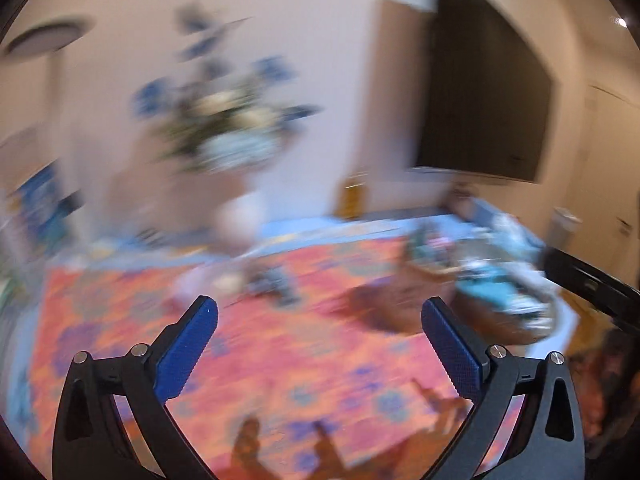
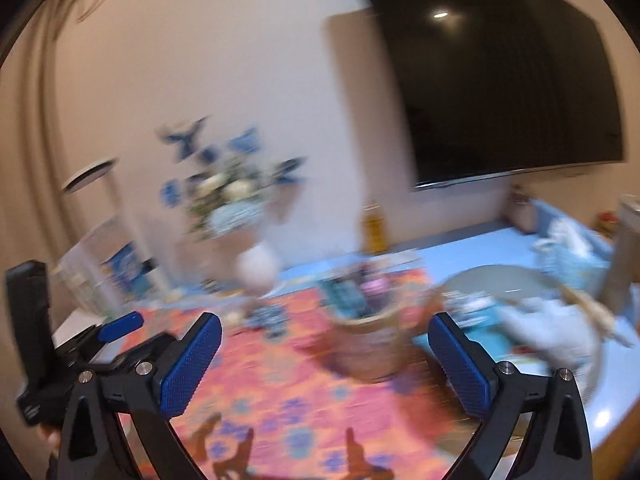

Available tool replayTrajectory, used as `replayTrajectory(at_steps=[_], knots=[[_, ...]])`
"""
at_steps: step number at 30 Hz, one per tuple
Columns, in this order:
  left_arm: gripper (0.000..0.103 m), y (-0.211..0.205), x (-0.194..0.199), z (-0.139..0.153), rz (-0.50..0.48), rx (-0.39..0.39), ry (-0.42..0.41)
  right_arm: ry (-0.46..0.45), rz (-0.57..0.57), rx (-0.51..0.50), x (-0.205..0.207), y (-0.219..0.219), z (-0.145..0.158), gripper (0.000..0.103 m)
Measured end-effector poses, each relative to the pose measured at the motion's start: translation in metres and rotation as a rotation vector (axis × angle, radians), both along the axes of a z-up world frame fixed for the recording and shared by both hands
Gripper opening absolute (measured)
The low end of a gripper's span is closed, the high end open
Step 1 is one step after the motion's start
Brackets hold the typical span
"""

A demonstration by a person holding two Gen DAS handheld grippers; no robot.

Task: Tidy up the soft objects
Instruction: 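Return both grippers to the bed toward the remaining items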

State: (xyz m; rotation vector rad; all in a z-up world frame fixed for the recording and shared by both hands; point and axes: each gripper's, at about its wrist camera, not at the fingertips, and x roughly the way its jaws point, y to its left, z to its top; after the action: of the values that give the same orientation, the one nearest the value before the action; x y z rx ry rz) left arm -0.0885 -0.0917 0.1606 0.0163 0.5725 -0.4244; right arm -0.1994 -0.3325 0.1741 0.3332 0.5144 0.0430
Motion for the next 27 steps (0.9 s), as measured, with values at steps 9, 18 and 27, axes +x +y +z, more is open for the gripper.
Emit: replayTrajectory(at_steps=[9, 18, 27], knots=[[0.102, 0.119, 0.035, -0.063, 0.252, 0.044, 0.124, 0.290, 0.230, 0.040, 0.076, 0.108, -0.075, 0.103], [0.102, 0.145, 0.068, -0.141, 0.338, 0.036, 0.323, 0.476, 0.205, 0.050, 0.132, 0.139, -0.167, 0.103], [0.102, 0.140, 0.077, -0.154, 0.370, 0.092, 0.397, 0.487, 0.193, -0.212, 0.134, 0.171, -0.176, 0.103]])
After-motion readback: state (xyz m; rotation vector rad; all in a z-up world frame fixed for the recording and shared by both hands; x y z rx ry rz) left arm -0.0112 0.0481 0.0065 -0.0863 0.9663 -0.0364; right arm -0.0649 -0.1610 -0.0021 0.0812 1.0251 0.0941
